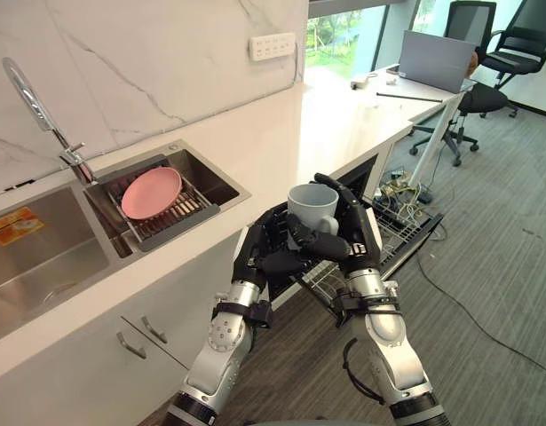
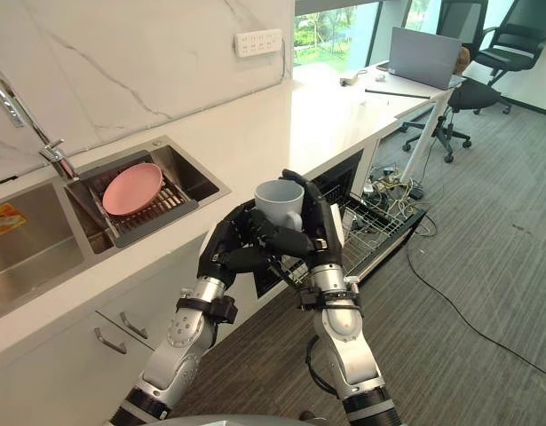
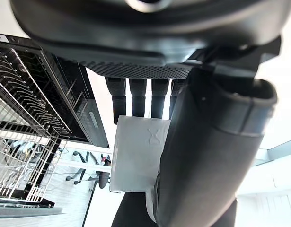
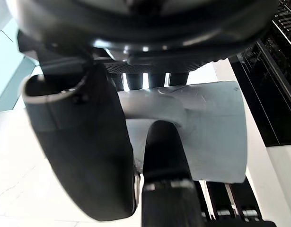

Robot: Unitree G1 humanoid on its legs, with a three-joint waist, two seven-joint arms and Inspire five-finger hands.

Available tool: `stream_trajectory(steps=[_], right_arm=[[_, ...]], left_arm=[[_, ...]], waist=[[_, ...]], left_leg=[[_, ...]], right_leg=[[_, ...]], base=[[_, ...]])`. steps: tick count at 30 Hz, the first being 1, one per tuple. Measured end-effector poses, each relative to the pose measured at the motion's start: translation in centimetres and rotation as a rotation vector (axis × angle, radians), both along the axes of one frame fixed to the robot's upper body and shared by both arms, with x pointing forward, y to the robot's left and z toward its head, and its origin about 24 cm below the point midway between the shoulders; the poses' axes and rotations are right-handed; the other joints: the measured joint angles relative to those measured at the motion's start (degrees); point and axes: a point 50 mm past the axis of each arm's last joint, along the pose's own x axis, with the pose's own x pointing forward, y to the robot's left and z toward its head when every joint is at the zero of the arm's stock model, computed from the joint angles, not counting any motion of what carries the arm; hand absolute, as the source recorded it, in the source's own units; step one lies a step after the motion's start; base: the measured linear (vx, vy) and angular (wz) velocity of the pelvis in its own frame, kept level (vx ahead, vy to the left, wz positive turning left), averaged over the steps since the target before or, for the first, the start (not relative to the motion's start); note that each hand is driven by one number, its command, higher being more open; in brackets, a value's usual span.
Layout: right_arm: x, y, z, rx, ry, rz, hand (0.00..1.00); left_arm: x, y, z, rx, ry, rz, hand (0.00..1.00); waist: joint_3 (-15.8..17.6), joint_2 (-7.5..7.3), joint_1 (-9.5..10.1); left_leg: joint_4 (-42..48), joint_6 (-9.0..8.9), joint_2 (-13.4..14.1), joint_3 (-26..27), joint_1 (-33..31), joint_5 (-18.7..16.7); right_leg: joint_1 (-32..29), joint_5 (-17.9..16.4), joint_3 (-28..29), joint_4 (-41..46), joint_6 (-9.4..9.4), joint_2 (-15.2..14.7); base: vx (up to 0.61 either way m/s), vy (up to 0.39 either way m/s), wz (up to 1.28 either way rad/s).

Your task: Walk over to the sink, pick up the cup, carry it to the dishwasher, place the cup inside the dishwasher, then close the dishwasher door

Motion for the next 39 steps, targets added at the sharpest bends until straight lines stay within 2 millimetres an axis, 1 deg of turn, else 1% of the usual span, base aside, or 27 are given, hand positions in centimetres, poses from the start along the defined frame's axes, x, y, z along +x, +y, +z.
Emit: stream_trajectory(steps=[1,6,7,10,12,14,16,19,23,26,28,29,31,32,33,36,39], right_arm=[[0.0,0.0,0.0,0.002,-0.005,0.000,0.30],[0.1,-0.3,0.1,0.006,-0.007,-0.017,0.30],[0.1,-0.5,0.2,0.010,-0.009,-0.026,0.30],[0.2,-1.1,0.4,-0.009,-0.022,-0.058,0.30],[0.1,-1.2,1.0,-0.032,-0.051,-0.076,0.30],[0.1,-2.2,1.7,-0.075,-0.086,-0.125,0.30],[0.1,-3.0,2.1,-0.082,-0.104,-0.165,0.30],[0.0,-4.3,2.2,-0.084,-0.109,-0.227,0.30],[-0.3,-5.5,2.4,-0.108,-0.116,-0.287,0.30],[-0.6,-6.3,2.2,-0.114,-0.105,-0.314,0.30],[-1.1,-7.0,1.5,-0.126,-0.075,-0.337,0.30],[-1.3,-7.2,1.3,-0.129,-0.067,-0.343,0.30],[-1.8,-8.0,0.6,-0.144,-0.035,-0.361,0.30],[-1.9,-8.2,0.5,-0.148,-0.029,-0.366,0.30],[-2.0,-8.6,0.2,-0.159,-0.014,-0.375,0.30],[-2.0,-9.8,-1.0,-0.189,0.046,-0.401,0.30],[-2.2,-10.8,-2.8,-0.208,0.129,-0.424,0.30]], left_arm=[[0.1,0.0,0.1,0.000,-0.004,-0.001,0.90],[0.0,-0.2,0.3,-0.002,-0.011,-0.013,0.90],[0.0,-0.4,0.5,-0.005,-0.021,-0.026,0.90],[-0.3,-0.6,2.1,-0.017,-0.096,-0.057,0.90],[-0.2,-0.4,2.3,-0.013,-0.106,-0.048,0.90],[-0.1,0.4,2.9,-0.023,-0.130,-0.011,0.90],[0.1,1.3,3.3,-0.028,-0.155,0.025,0.90],[-0.1,3.0,3.9,-0.042,-0.189,0.101,0.90],[-0.7,4.4,3.2,-0.042,-0.166,0.158,0.90],[-1.8,5.0,1.6,-0.055,-0.096,0.152,0.90],[-3.1,5.2,-0.3,-0.045,-0.014,0.134,0.90],[-3.3,5.3,-0.9,-0.039,0.013,0.131,0.90],[-4.4,5.6,-3.8,-0.008,0.140,0.119,0.90],[-4.7,5.7,-4.6,0.000,0.174,0.115,0.90],[-5.5,5.9,-6.2,0.015,0.247,0.104,0.90],[-7.4,6.4,-9.4,0.053,0.405,0.085,0.90],[-9.1,7.6,-12.0,0.131,0.534,0.086,0.90]], waist=[[-0.01,0.00,-0.01],[-0.05,-0.06,0.37],[-0.07,-0.10,0.57],[-0.14,-0.33,0.66],[-0.16,-0.38,0.62],[-0.32,-0.70,0.65],[-0.34,-0.74,0.67],[-0.32,-0.77,0.63],[-0.30,-0.79,0.60],[-0.25,-0.88,0.56],[-0.19,-0.97,0.59],[-0.19,-0.97,0.61],[-0.17,-0.99,0.60],[-0.17,-0.99,0.56],[-0.16,-1.01,0.49],[0.06,-1.36,0.47],[0.38,-1.86,0.43]], left_leg=[[-0.45,0.02,-0.06,-0.03,0.24,0.30],[-3.18,-0.01,-0.20,-0.26,1.51,1.78],[-3.73,-0.09,-0.20,-0.30,1.75,2.05],[-4.87,-0.03,-0.20,-0.46,2.32,2.68],[-5.57,-0.09,-0.19,-0.46,3.05,2.87],[-5.84,-0.11,-0.18,-0.45,3.31,2.89],[-6.00,-0.14,-0.19,-0.46,3.36,2.91],[-6.83,-0.27,-0.22,-0.46,3.72,3.25],[-6.83,-0.26,-0.21,-0.53,3.71,3.26],[-6.85,-0.26,-0.21,-0.63,3.69,3.25],[-6.86,-0.36,-0.25,-0.83,3.63,3.19],[-6.87,-0.42,-0.27,-0.88,3.61,3.15],[-6.90,-0.47,-0.37,-1.08,3.44,3.15],[-6.96,-0.48,-0.40,-1.09,3.40,3.15],[-7.13,-0.49,-0.46,-1.09,3.33,3.14],[-7.13,-0.52,-0.46,-1.35,3.11,3.14],[-6.88,-0.68,-0.40,-2.16,2.47,3.29]], right_leg=[[0.06,0.00,-0.03,0.00,0.00,-0.02],[0.17,0.00,-0.36,-0.04,-0.01,-0.02],[0.17,0.00,-0.41,-0.05,-0.01,-0.02],[0.28,0.01,-0.63,-0.13,-0.01,-0.02],[0.78,0.00,-0.64,-0.30,-0.01,0.01],[1.00,0.00,-0.65,-0.43,0.00,0.02],[1.00,-0.01,-0.66,-0.45,0.02,0.00],[1.00,-0.02,-0.70,-0.55,0.02,0.03],[1.05,-0.04,-0.78,-0.62,0.06,0.03],[1.06,-0.10,-0.88,-0.61,0.14,0.01],[1.08,-0.19,-1.12,-0.61,0.22,-0.05],[1.08,-0.22,-1.18,-0.61,0.24,-0.08],[1.04,-0.40,-1.40,-0.61,0.44,-0.20],[1.00,-0.42,-1.41,-0.61,0.46,-0.24],[0.91,-0.47,-1.42,-0.60,0.52,-0.29],[0.88,-0.60,-1.71,-0.68,0.65,-0.44],[0.70,-0.46,-2.53,-0.96,0.34,-0.62]], base=[[-0.03,-0.025,0.01],[-0.03,-0.028,0.03],[-0.03,-0.028,0.03],[-0.01,-0.009,0.01],[0.00,0.000,0.00],[0.00,0.000,0.00],[0.00,0.000,0.00],[0.00,0.000,0.00],[0.00,0.000,0.00],[-0.01,-0.007,0.01],[-0.02,-0.023,0.05],[-0.02,-0.017,0.06],[-0.02,-0.016,0.05],[0.00,0.000,0.00],[0.00,0.000,0.00],[-0.01,-0.010,0.04],[-0.01,-0.016,0.13]])
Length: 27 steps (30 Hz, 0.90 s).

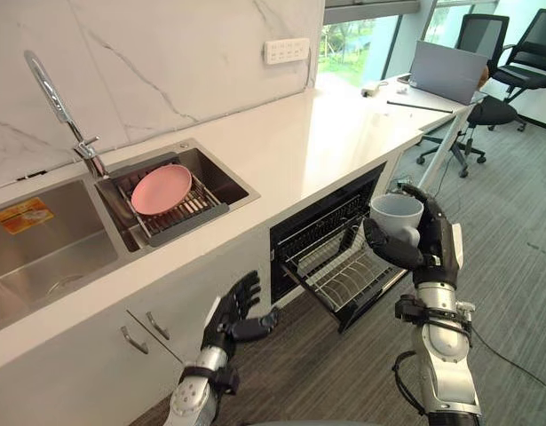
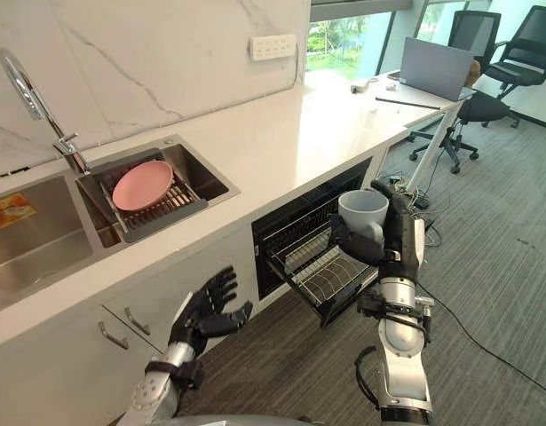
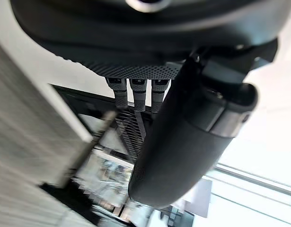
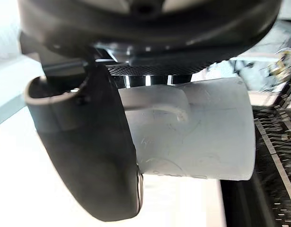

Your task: Walk over to the sink, pick up the cup, carry it to the dishwasher, place the cup inside the dishwasher, then close the dishwasher door

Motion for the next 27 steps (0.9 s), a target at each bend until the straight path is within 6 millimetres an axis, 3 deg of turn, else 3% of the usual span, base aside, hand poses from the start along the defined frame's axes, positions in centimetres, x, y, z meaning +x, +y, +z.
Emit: stream_trajectory(steps=[5,11,14,16,19,27], right_arm=[[0.1,-0.8,-2.0,-0.042,0.109,-0.006,0.30],[3.1,-1.7,-0.6,-0.106,0.090,0.004,0.30],[5.3,-2.3,0.9,-0.149,0.063,0.003,0.30],[7.6,-2.3,2.9,-0.198,0.026,0.020,0.30],[10.3,-2.7,5.8,-0.268,-0.012,0.016,0.30],[14.1,-4.6,12.0,-0.378,-0.064,-0.077,0.30]], left_arm=[[-2.4,2.7,-3.2,0.110,0.174,0.050,0.90],[-2.3,6.2,-3.9,0.211,0.226,0.180,0.90],[-0.5,7.4,-3.3,0.232,0.185,0.257,0.90],[0.8,8.1,-3.0,0.245,0.162,0.306,0.90],[1.5,8.5,-3.0,0.256,0.160,0.335,0.90],[2.0,9.4,-3.3,0.219,0.177,0.462,0.90]], waist=[[1.00,0.09,0.25],[8.13,0.10,1.16],[12.16,0.66,1.88],[15.49,1.18,2.05],[19.11,1.98,2.56],[24.81,2.66,5.27]], left_leg=[[0.04,-0.05,0.00,-0.91,-0.96,0.07],[7.15,0.67,0.42,-1.73,-9.03,-1.31],[12.55,0.51,1.20,-3.10,-14.17,-2.76],[15.43,0.25,1.95,-3.65,-17.80,-3.17],[16.22,-0.21,2.33,-3.81,-20.68,-2.73],[14.90,0.03,2.86,-4.55,-25.39,0.47]], right_leg=[[-0.26,-0.03,-1.05,-0.63,0.01,0.08],[-4.38,1.52,-1.97,-0.28,-0.23,-0.01],[-6.65,2.29,-3.26,0.31,-0.43,0.39],[-9.15,2.91,-3.67,1.13,-0.74,1.06],[-12.18,3.43,-3.75,2.28,-0.95,1.54],[-17.35,5.09,-4.42,2.32,-1.53,2.24]], base=[[0.00,-0.030,0.10],[-0.04,-0.016,0.10],[-0.08,-0.016,0.20],[-0.13,-0.015,0.10],[-0.15,-0.018,0.00],[-0.06,-0.028,0.02]])
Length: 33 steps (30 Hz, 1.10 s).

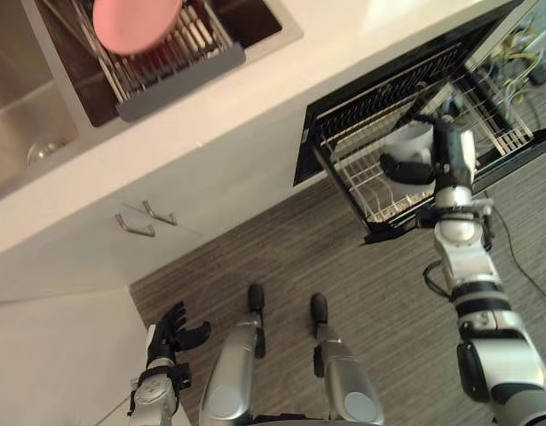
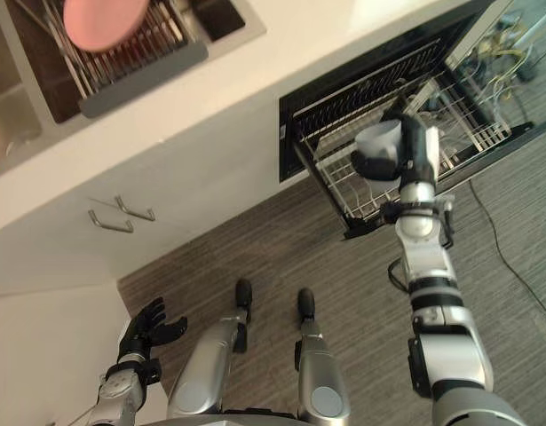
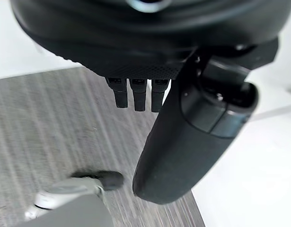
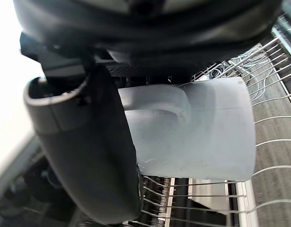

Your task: Walk over to the sink, pick up the cup, carry it to the dishwasher, place the cup inside the dishwasher, then close the dishwasher door

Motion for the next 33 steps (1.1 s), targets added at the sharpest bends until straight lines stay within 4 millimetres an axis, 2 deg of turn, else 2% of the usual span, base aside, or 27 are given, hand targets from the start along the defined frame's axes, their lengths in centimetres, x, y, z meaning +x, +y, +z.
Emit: stream_trajectory(steps=[4,11,12,17,24,29,33], right_arm=[[1.1,0.2,0.6,-0.023,0.030,-0.023,0.30],[1.5,0.3,-0.2,-0.035,0.084,-0.038,0.30],[1.5,0.3,-0.3,-0.034,0.087,-0.038,0.90],[1.6,0.4,-1.4,-0.019,0.134,-0.049,0.90],[1.4,1.2,-1.8,-0.008,0.116,-0.042,0.90],[-0.6,2.1,-1.7,0.079,-0.023,-0.025,0.90],[-3.1,4.4,-3.6,0.157,-0.080,0.029,0.90]], left_arm=[[0.8,0.0,0.4,-0.006,-0.038,0.024,0.90],[2.9,-0.6,1.4,-0.013,-0.111,0.027,0.90],[3.1,-0.7,1.4,-0.013,-0.113,0.021,0.90],[3.7,-1.5,1.5,-0.027,-0.126,0.019,0.90],[3.8,-1.6,1.6,-0.040,-0.134,0.037,0.90],[4.0,-1.7,2.0,-0.042,-0.157,0.036,0.90],[3.3,-1.2,1.8,-0.041,-0.147,0.061,0.90]], waist=[[0.71,-0.04,0.85],[2.02,0.28,1.62],[2.08,0.29,1.74],[2.12,0.36,2.39],[2.13,0.33,2.45],[2.21,0.18,2.13],[1.61,-1.28,1.23]], left_leg=[[-2.65,-0.30,0.01,-0.64,-0.62,1.68],[-6.84,-0.69,0.01,-1.93,-0.82,4.52],[-7.50,-0.75,0.03,-1.96,-0.82,4.99],[-10.25,-1.09,0.40,-2.13,-0.14,6.72],[-13.79,-1.62,1.04,-2.23,2.77,8.48],[-13.96,-1.71,1.19,-2.85,5.43,8.42],[-14.01,-2.50,1.36,-3.38,9.14,7.26]], right_leg=[[-1.31,0.56,-0.54,-0.62,-0.29,0.18],[-2.92,0.75,-1.78,-0.63,-0.62,0.44],[-3.23,0.80,-1.84,-0.63,-0.69,0.49],[-3.76,1.02,-2.08,-0.64,-1.00,0.94],[-2.54,0.93,-2.29,-0.63,-1.46,1.57],[0.28,0.27,-2.98,-0.63,-1.82,1.70],[4.04,-1.78,-3.70,-0.31,-2.05,1.84]], base=[[-0.01,-0.034,0.06],[-0.01,-0.024,0.09],[0.00,0.000,0.00],[0.00,-0.007,0.00],[-0.01,-0.029,0.00],[0.01,-0.027,0.07],[0.03,-0.023,0.09]])
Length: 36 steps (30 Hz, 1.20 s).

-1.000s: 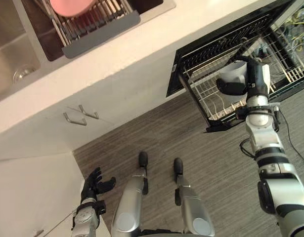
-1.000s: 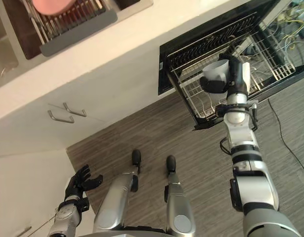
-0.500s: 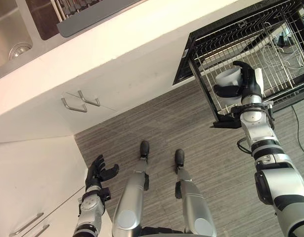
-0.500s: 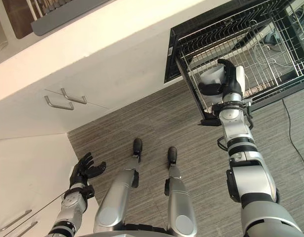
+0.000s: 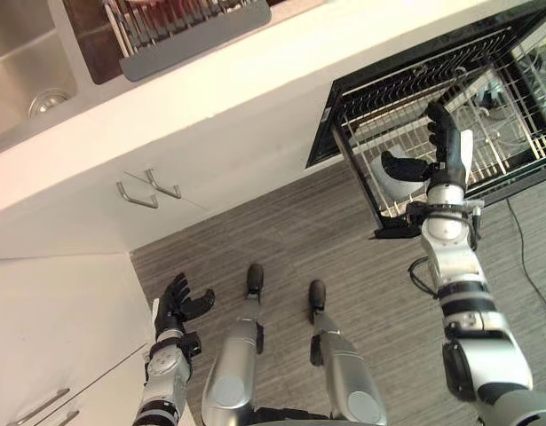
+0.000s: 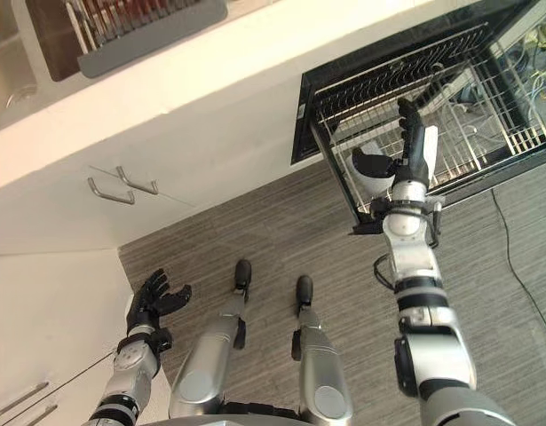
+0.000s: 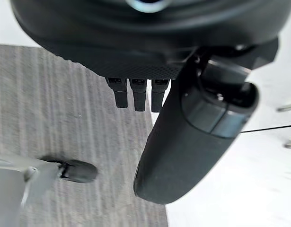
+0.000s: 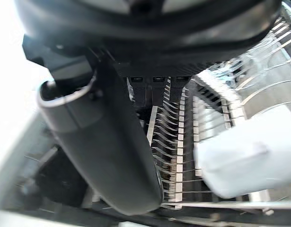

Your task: Walk over to the sink, pick up the cup, carry it to the dishwasher, place the cup inside the dishwasher, then close the dishwasher door

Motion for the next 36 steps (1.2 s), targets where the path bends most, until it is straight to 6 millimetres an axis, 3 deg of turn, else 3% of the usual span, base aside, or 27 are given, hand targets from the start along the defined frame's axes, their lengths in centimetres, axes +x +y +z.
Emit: stream_trajectory(steps=[3,5,7,12,16,17,18,19,20,24,27,29,31,33,36], right_arm=[[-2.6,1.1,-2.2,0.068,0.000,0.019,0.90],[-4.9,1.8,-4.1,0.141,0.022,0.042,0.90],[-6.3,2.1,-4.4,0.164,0.015,0.057,0.90],[-8.5,3.0,-3.2,0.166,-0.076,0.121,0.90],[-9.7,3.5,-1.1,0.147,-0.188,0.150,0.90],[-9.8,3.5,-0.8,0.143,-0.204,0.154,0.90],[-10.0,3.6,-0.2,0.132,-0.233,0.158,0.90],[-10.1,3.6,0.1,0.122,-0.252,0.161,0.90],[-10.0,3.6,0.3,0.115,-0.259,0.164,0.90],[-9.4,4.7,1.3,0.095,-0.292,0.227,0.90],[-9.3,5.2,1.4,0.055,-0.280,0.268,0.90],[-9.1,5.1,1.3,0.009,-0.262,0.281,0.90],[-8.6,5.9,1.0,-0.023,-0.239,0.324,0.90],[-8.4,6.3,0.4,-0.054,-0.203,0.346,0.90],[-8.2,6.3,0.5,-0.138,-0.191,0.366,0.90]], left_arm=[[-1.3,0.4,-0.7,-0.006,0.043,0.018,0.90],[-2.9,1.2,-1.5,-0.006,0.097,0.049,0.90],[-3.8,1.4,-2.0,-0.004,0.138,0.046,0.90],[-5.7,1.0,-3.2,-0.020,0.212,0.035,0.90],[-5.9,0.1,-3.6,-0.050,0.218,0.030,0.90],[-5.9,-0.2,-3.7,-0.055,0.223,0.028,0.90],[-6.1,-0.5,-3.9,-0.055,0.236,0.016,0.90],[-6.3,-0.9,-4.2,-0.061,0.252,0.011,0.90],[-6.4,-1.1,-4.3,-0.062,0.260,0.007,0.90],[-6.9,-1.0,-4.5,-0.061,0.278,0.016,0.90],[-7.3,-0.8,-4.6,-0.058,0.284,0.022,0.90],[-7.7,-0.5,-4.7,-0.050,0.294,0.022,0.90],[-8.2,-0.1,-4.7,-0.027,0.315,0.006,0.90],[-8.6,0.1,-4.8,-0.011,0.330,-0.006,0.90],[-8.2,0.1,-4.6,-0.003,0.319,-0.001,0.90]], waist=[[-1.05,-1.73,-0.65],[-2.80,-3.82,-1.59],[-3.61,-4.78,-1.84],[-8.36,-4.84,-2.26],[-10.26,-4.28,-2.31],[-10.49,-4.13,-2.31],[-10.75,-3.76,-2.87],[-11.10,-3.11,-3.47],[-11.18,-2.96,-3.45],[-11.31,-2.71,-2.84],[-11.38,-2.82,-3.15],[-12.12,-3.08,-3.18],[-12.38,-3.05,-3.90],[-12.45,-3.11,-4.34],[-12.88,-2.72,-5.05]], left_leg=[[0.04,-0.37,-0.06,-0.81,2.10,-1.15],[0.39,-0.78,-0.27,-2.23,3.58,-2.04],[0.85,-0.54,-0.59,-3.23,5.16,-2.60],[4.28,-0.46,-1.54,-6.23,6.56,-5.40],[8.92,-0.69,-2.57,-9.64,5.04,-7.79],[9.79,-0.55,-2.59,-9.21,4.42,-8.25],[12.39,0.62,-0.69,-3.30,2.77,-10.40],[15.31,0.17,2.34,4.53,1.58,-11.22],[16.25,-0.41,3.33,6.58,1.32,-11.16],[19.72,0.11,2.43,7.51,0.72,-14.20],[26.30,1.59,0.88,9.08,0.72,-19.02],[31.10,2.84,-0.29,11.03,1.81,-24.76],[31.18,4.02,-1.17,10.89,3.22,-25.73],[29.84,4.07,-1.70,9.56,6.02,-26.19],[27.24,2.73,-1.80,5.70,7.64,-25.51]], right_leg=[[2.14,-1.60,-1.09,0.93,-0.19,-0.05],[3.86,-3.30,-2.52,2.27,-0.18,-0.21],[5.55,-4.73,-3.55,3.43,-0.51,-0.48],[9.79,-7.39,-6.79,3.99,-0.84,-1.20],[11.88,-9.50,-11.17,5.11,-1.24,-1.82],[11.91,-9.54,-11.74,5.09,-1.28,-1.93],[12.30,-9.65,-13.48,5.06,-1.32,-2.20],[12.80,-9.95,-15.22,5.23,-1.01,-2.32],[12.80,-10.23,-15.54,5.67,-0.73,-2.52],[12.73,-11.59,-14.95,7.63,0.68,-4.14],[12.30,-17.19,-15.09,13.82,2.06,-7.44],[8.56,-20.93,-14.23,28.69,2.49,-11.46],[2.14,-18.94,-10.24,41.75,-0.03,-12.80],[0.65,-20.43,-7.40,43.14,0.00,-11.48],[-2.99,-20.28,-2.88,34.03,0.65,-6.91]], base=[[0.07,-0.018,0.17],[0.13,-0.032,0.34],[0.12,-0.029,0.31],[0.12,-0.033,0.37],[0.04,-0.031,0.51],[-0.01,-0.005,0.58],[-0.01,0.000,0.68],[-0.01,0.008,0.68],[0.02,0.042,0.38],[0.00,0.110,-0.01],[0.01,0.193,0.14],[0.10,0.168,0.07],[0.17,0.145,0.09],[0.22,0.063,0.36],[0.25,-0.063,0.64]])
